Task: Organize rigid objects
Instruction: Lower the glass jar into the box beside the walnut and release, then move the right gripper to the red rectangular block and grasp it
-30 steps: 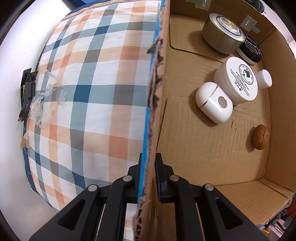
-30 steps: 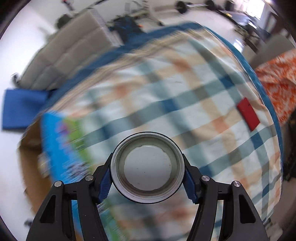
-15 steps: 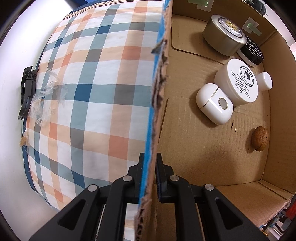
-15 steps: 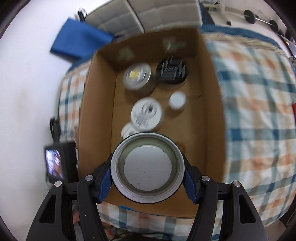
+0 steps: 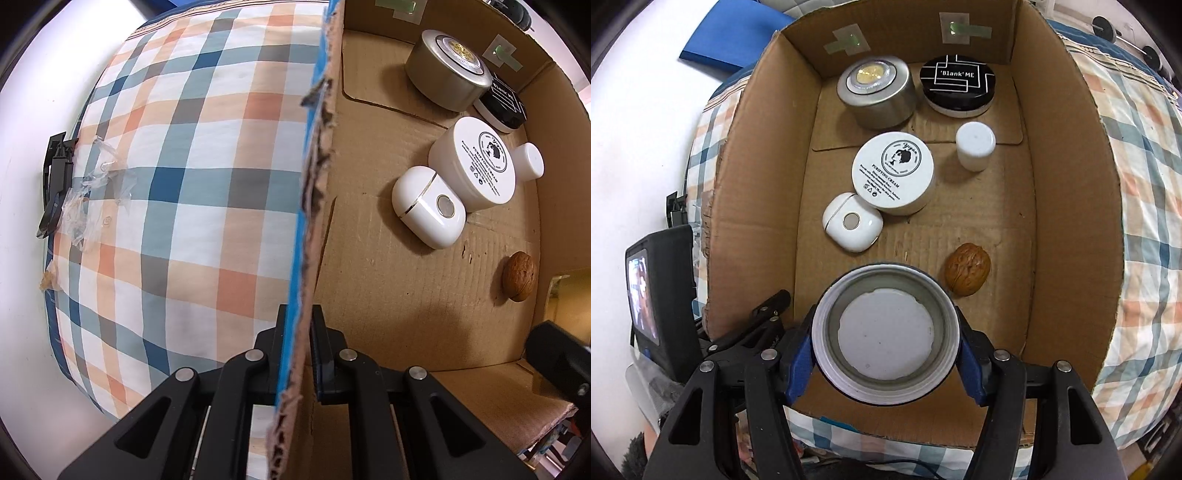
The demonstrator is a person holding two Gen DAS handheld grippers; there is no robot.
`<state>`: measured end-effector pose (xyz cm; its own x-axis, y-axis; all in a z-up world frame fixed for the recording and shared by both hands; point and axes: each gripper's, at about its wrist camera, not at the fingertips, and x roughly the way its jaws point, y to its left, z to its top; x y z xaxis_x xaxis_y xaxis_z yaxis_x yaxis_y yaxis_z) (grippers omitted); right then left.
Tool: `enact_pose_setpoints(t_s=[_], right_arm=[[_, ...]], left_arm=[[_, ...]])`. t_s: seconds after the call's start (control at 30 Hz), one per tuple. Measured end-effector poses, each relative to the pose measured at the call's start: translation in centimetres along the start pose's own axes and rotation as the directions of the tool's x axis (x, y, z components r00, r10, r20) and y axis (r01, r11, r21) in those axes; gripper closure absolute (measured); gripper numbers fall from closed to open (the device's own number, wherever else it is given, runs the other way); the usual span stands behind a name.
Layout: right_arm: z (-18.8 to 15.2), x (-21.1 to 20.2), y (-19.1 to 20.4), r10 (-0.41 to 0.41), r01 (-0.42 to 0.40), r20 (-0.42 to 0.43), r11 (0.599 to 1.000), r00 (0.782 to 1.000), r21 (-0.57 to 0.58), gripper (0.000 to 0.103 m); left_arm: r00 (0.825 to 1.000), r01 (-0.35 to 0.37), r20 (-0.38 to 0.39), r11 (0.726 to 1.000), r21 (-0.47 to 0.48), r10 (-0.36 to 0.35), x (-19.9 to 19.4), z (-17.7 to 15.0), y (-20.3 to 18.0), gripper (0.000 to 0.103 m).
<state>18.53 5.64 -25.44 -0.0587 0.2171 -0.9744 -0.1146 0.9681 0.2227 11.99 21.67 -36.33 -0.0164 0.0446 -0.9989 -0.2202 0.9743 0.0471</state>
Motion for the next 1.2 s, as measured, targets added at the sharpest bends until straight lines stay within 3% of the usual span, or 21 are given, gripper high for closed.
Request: enact_pose_setpoints(t_s=[0.2,0.3,0.4,0.47,0.93,1.2], right_arm=[[0.1,1.8,0.1,-0.011,0.011,-0.054,1.0,0.999,-0.01,0.035],[0.1,2.4,-0.1,-0.021,0.02,-0.071,1.0,0.997,-0.012,0.029],[0.1,2.5,-0.6,-0.044,0.043,-0.071,0.999,0.997,-0.008,0.016],[0.1,2.3,-1.0,-0.047,0.047,-0.069,0.999,0.997,-0.005,0.001],[-0.8,-4.0,-1.7,-0.11,0.111,0.102,0.994,0.989,-0.004,0.0],[-1.0,-8.3,-3.5,-0.085,0.077,0.166,0.996,0.982,0.055,0.0]], left_arm=[[1.0,-0.001,-0.001,1.0,0.003,0.001,0.1,0.0,-0.1,0.095],[1.0,0.002,-0.003,1.0,0.001,-0.002,0.1,0.1,-0.1,0.095],[1.0,-0.002,-0.004,1.0,0.005,0.002,0.2,0.1,-0.1,0.095],[1.0,-0.005,-0.004,1.0,0.008,0.005,0.1,0.2,-0.3,0.095],[1.0,-0.007,-0.005,1.0,0.011,0.007,0.2,0.3,-0.7,0.095],[1.0,-0.006,-0.008,1.0,0.012,0.006,0.4,0.3,-0.8,0.095]])
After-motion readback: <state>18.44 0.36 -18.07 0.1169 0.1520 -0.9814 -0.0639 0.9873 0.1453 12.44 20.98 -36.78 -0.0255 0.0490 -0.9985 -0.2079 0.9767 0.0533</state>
